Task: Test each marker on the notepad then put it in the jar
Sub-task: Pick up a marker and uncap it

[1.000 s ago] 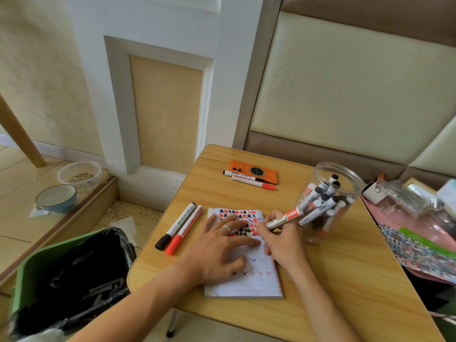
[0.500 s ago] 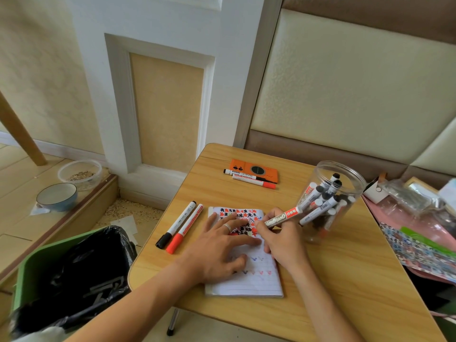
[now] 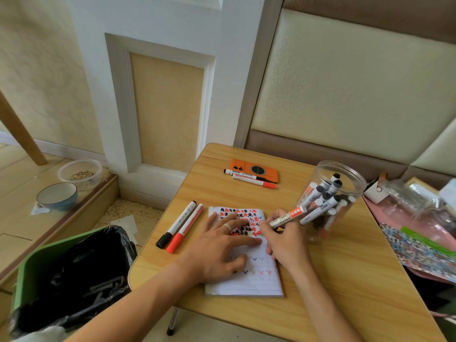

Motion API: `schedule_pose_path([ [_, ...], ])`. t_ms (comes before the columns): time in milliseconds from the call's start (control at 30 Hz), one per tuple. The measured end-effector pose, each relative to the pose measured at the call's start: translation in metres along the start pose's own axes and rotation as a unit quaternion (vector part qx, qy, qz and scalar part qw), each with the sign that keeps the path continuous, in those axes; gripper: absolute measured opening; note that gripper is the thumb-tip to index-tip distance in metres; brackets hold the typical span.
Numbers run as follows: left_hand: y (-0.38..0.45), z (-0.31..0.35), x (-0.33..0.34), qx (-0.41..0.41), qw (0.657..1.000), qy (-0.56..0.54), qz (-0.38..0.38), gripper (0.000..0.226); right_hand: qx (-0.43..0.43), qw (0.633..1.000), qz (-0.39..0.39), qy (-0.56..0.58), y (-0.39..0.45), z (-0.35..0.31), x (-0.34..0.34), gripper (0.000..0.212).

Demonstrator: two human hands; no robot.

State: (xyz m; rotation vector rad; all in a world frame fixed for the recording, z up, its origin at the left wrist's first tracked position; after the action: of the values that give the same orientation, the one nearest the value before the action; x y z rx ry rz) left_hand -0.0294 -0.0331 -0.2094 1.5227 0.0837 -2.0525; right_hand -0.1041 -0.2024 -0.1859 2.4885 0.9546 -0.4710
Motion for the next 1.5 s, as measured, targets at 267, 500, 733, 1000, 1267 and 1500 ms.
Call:
schedule_pose_path([
  [267, -0.001, 0.003, -0.007, 0.008, 0.999, -0.013, 0.035, 0.054, -0.009, 1.0, -0.013, 0.001, 0.0, -0.001, 0.002, 0.02],
  [500, -0.006, 0.002, -0.018, -0.067, 0.978, 0.014, 0.199, 0.028, -0.012, 1.0, -0.024, 0.001, -0.001, -0.001, 0.003, 0.025],
  [733, -0.004, -0.003, -0.013, -0.092, 0.976, 0.038, 0.193, 0.018, 0.036, 0.992, -0.034, 0.115, -0.008, -0.005, 0.003, 0.023],
  [1000, -0.005, 0.002, -0.017, -0.058, 0.979, 0.0, 0.197, 0.014, 0.052, 0.973, -0.083, 0.209, -0.017, -0.018, 0.012, 0.022],
  [1267, -0.006, 0.006, -0.021, -0.04, 0.979, -0.011, 0.201, 0.016, 0.051, 0.97, -0.095, 0.22, -0.016, -0.02, 0.012, 0.031],
  [1500, -0.005, 0.007, -0.02, -0.011, 0.981, -0.017, 0.193, 0.018, 0.039, 0.967, -0.128, 0.219, -0.019, -0.019, 0.015, 0.016],
])
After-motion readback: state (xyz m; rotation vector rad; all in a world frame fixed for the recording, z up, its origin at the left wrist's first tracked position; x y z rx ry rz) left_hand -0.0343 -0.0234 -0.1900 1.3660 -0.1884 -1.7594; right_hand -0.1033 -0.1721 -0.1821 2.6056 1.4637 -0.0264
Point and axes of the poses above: each hand's wrist, its own y-axis towards the middle knuckle, its own x-axis out of the palm, z = x × y, the point moved 4 cm from there along y, towards the middle knuckle, and after that the axes turned 9 degrees about z, right-handed, at the moved point
